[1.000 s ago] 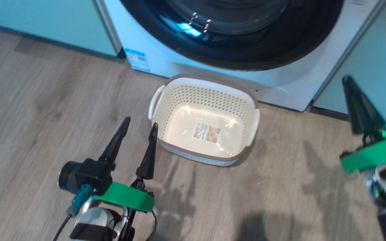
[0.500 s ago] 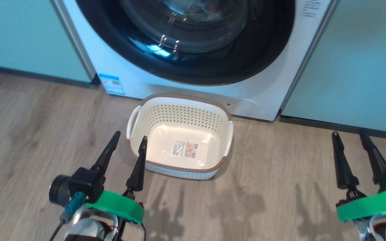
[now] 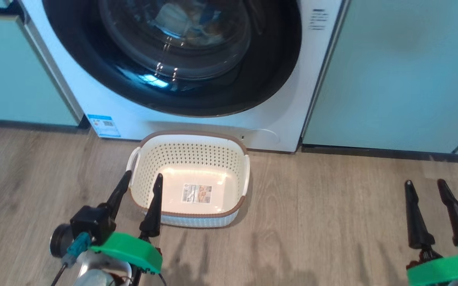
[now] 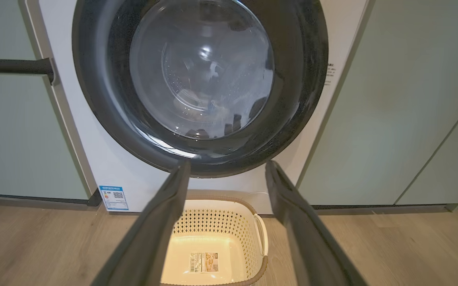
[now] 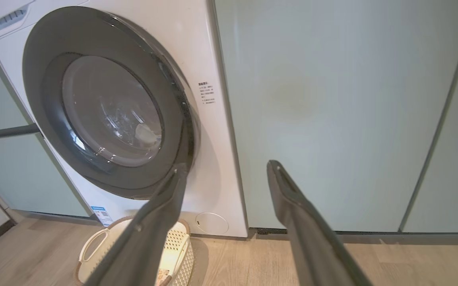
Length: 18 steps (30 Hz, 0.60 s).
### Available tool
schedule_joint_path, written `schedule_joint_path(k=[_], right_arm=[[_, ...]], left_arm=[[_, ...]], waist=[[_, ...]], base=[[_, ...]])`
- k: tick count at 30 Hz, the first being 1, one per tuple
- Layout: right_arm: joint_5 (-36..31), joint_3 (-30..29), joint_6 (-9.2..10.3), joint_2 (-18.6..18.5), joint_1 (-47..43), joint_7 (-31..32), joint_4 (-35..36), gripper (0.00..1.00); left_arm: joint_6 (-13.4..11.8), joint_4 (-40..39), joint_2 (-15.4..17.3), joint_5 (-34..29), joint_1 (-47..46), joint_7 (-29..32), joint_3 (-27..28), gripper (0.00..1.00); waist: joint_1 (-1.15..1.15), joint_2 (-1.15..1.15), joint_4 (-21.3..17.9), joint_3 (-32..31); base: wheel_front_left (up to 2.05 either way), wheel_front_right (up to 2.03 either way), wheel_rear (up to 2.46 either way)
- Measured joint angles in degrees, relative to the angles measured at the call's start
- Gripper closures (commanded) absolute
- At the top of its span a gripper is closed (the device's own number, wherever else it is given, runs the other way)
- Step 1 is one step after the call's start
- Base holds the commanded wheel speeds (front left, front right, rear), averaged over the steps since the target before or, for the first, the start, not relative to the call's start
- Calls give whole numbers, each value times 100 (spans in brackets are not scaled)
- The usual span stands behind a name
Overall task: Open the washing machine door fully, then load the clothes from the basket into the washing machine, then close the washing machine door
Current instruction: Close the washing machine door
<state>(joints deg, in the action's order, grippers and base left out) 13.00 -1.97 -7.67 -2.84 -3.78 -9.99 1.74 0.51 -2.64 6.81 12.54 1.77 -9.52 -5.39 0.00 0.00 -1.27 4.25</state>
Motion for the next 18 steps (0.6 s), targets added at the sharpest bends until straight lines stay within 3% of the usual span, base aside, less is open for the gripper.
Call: schedule_joint_path(k=[18], right_arm=[[22,5,0,21,-308,52,57,0]], left_arm=[[-77,-36,102,15,224,102,8,0]], waist=[[0,0,-210,-258]], base=[[0,0,0]])
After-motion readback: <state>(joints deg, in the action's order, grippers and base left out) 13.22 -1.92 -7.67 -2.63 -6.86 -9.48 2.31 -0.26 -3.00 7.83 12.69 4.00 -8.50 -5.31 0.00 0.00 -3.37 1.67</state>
